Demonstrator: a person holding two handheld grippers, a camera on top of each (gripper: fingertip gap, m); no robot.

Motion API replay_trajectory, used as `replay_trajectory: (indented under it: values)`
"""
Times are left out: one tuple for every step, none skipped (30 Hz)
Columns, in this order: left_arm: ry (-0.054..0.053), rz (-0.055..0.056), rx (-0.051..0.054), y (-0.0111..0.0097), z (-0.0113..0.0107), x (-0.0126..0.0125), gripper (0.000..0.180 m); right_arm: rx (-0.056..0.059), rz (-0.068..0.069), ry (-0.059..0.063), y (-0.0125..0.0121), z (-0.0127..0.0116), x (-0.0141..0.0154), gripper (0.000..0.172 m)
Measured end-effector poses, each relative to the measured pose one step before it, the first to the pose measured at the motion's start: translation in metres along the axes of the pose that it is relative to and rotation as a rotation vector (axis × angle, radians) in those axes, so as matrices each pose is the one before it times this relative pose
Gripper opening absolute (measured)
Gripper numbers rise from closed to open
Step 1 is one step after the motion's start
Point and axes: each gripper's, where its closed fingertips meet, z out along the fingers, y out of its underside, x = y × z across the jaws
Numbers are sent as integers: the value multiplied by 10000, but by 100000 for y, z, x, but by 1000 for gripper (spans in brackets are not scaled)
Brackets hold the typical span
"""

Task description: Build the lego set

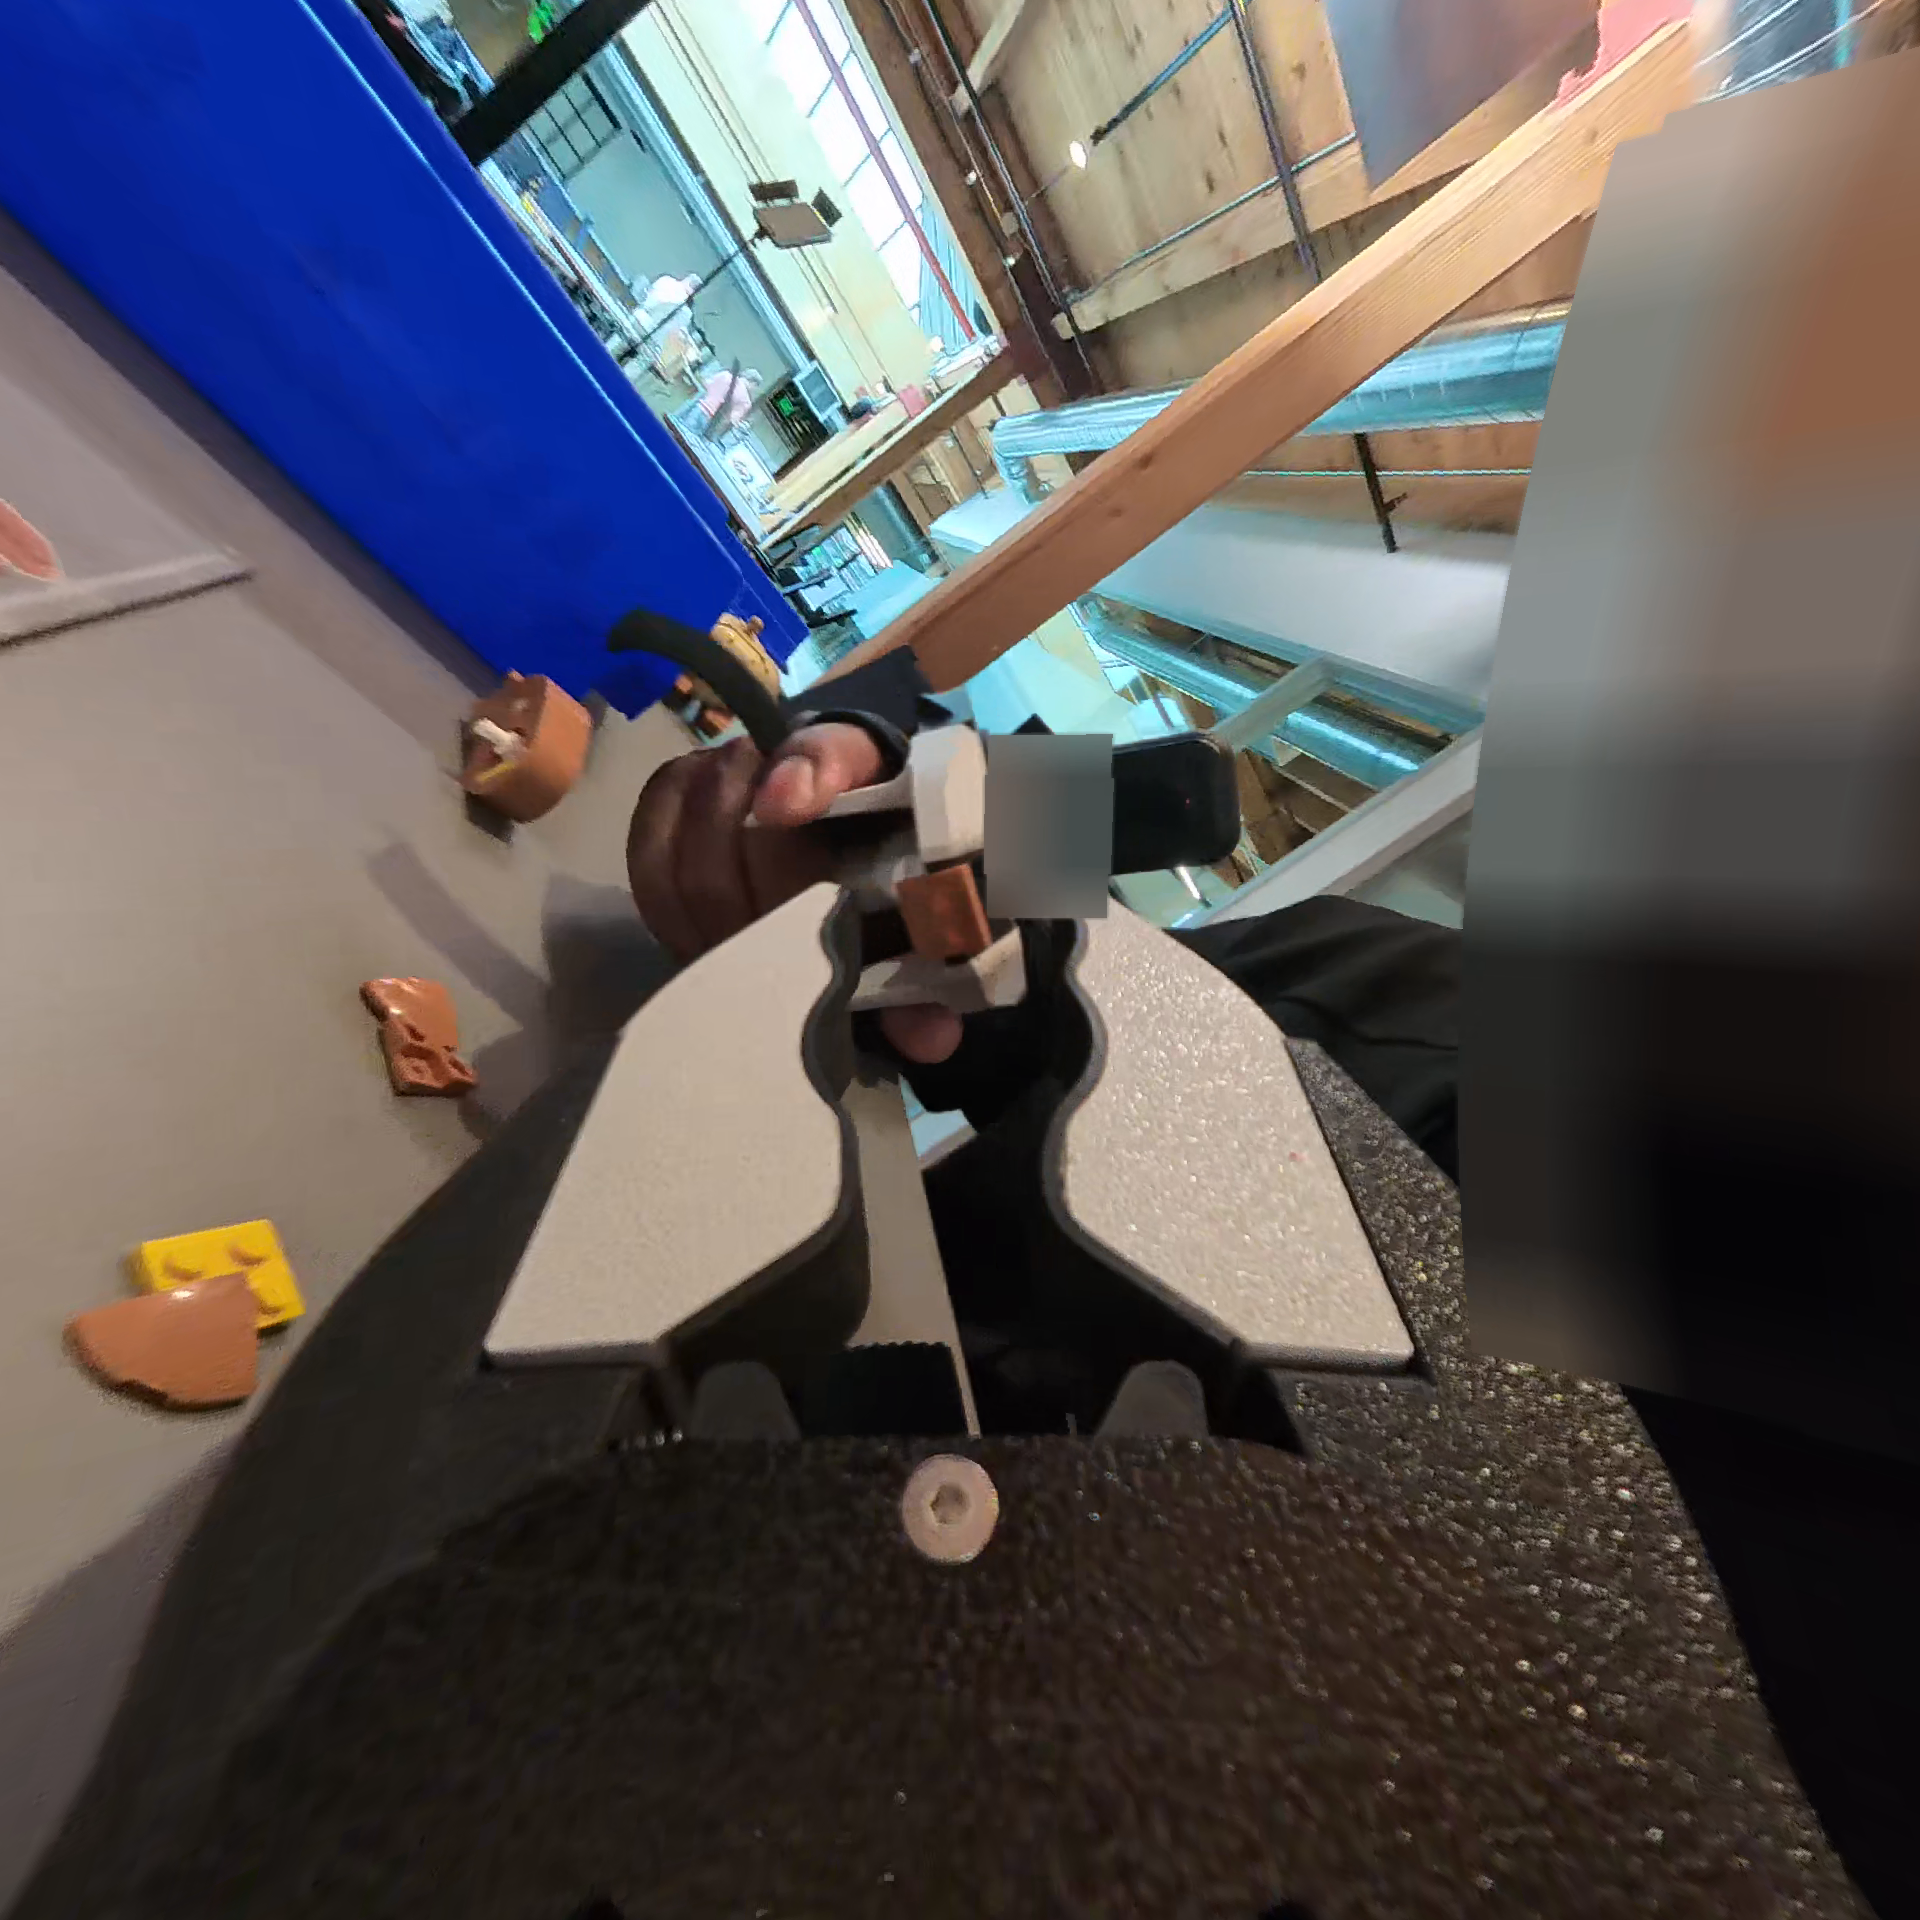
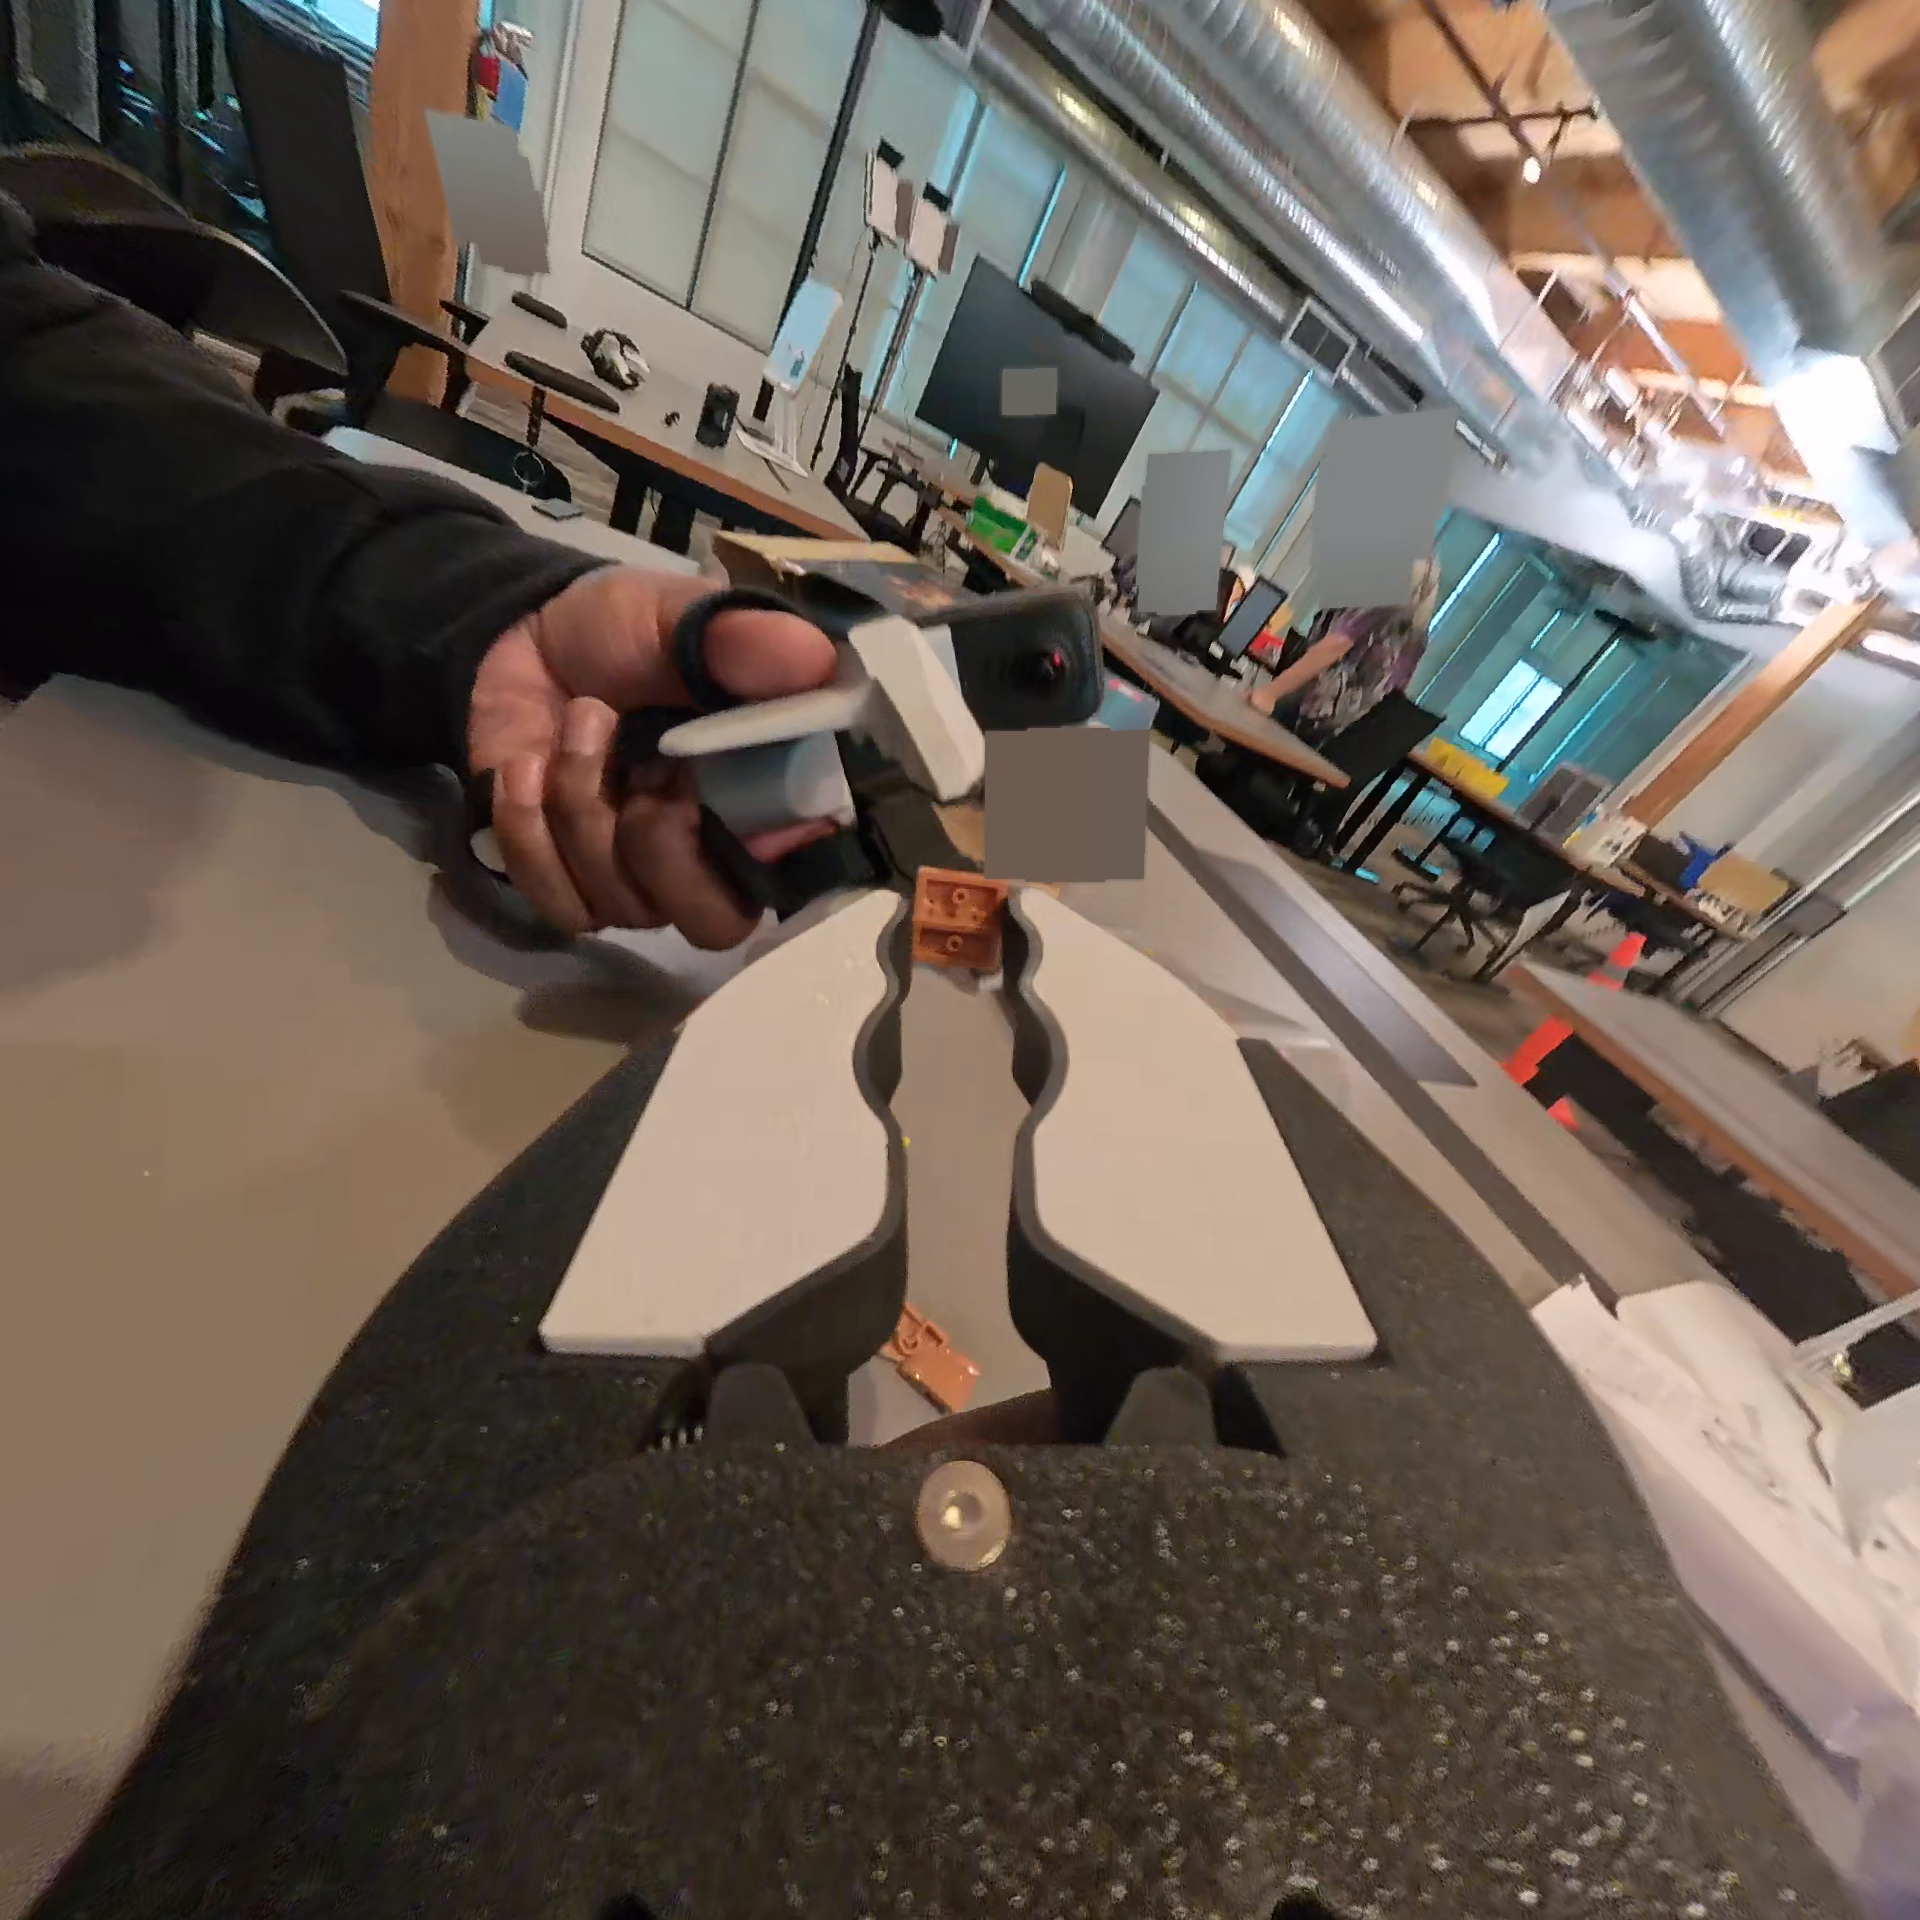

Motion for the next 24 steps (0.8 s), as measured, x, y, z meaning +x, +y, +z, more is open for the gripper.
replay_trajectory:
  values:
    - [77,-87,-115,293,176,10,34,131,-75,23,-297,-16,-108,16]
    - [76,-90,-90,241,164,31,34,85,-48,40,-210,1,-43,16]
    - [108,-75,-77,207,143,105,35,51,-34,-11,-123,-5,-78,16]
    - [130,-59,-63,172,137,150,35,51,-38,11,-87,-12,-41,16]
    - [117,-62,-61,147,129,134,35,47,-40,31,-60,-28,9,16]
    - [93,-60,-70,166,134,88,35,10,-30,-35,6,-3,-73,16]
    - [51,-39,-92,200,125,20,35,-11,-35,-41,39,16,-91,16]
    - [19,10,-98,211,111,-16,33,-6,-65,-21,30,17,-90,16]
    - [72,94,-58,154,65,84,23,-57,-53,-62,103,37,-144,16]
    - [88,120,-18,74,23,162,17,-49,-19,-26,110,33,-66,16]
    - [-103,171,-53,70,5,-92,16,-38,33,-32,69,3,-30,16]
    - [-174,252,-77,45,-42,-120,16,-118,96,-56,180,14,-10,16]
    - [-251,332,-85,19,-70,-179,16,-159,116,-51,250,22,43,16]
    - [-276,406,-80,-32,-93,-145,16,-175,91,-60,274,-4,64,18]
    - [-323,453,-82,-74,-134,-140,16,-193,120,-179,299,-18,-52,20]
    - [-456,539,-123,-62,-173,-283,16,-233,217,-256,357,-44,-94,23]
    - [-601,680,-194,-11,-207,-438,16,-279,322,-283,425,-52,-65,24]
    - [-646,776,-223,16,-233,-476,16,-347,442,-333,499,-45,-44,24]
    - [-645,814,-243,41,-238,-476,16,-292,513,-173,380,-68,215,26]
    - [-646,849,-262,65,-221,-475,16,-182,601,-94,188,-78,362,26]
    - [-687,850,-238,45,-194,-513,16,-202,812,-244,131,-53,218,24]
    - [-699,849,-197,-14,-151,-529,16,-109,1004,-231,-57,-15,216,22]
    - [-624,850,-214,24,-96,-410,16,-29,1129,-149,-169,43,283,19]
    - [-574,871,-234,89,-21,-318,16,-75,1105,-259,-115,85,61,18]
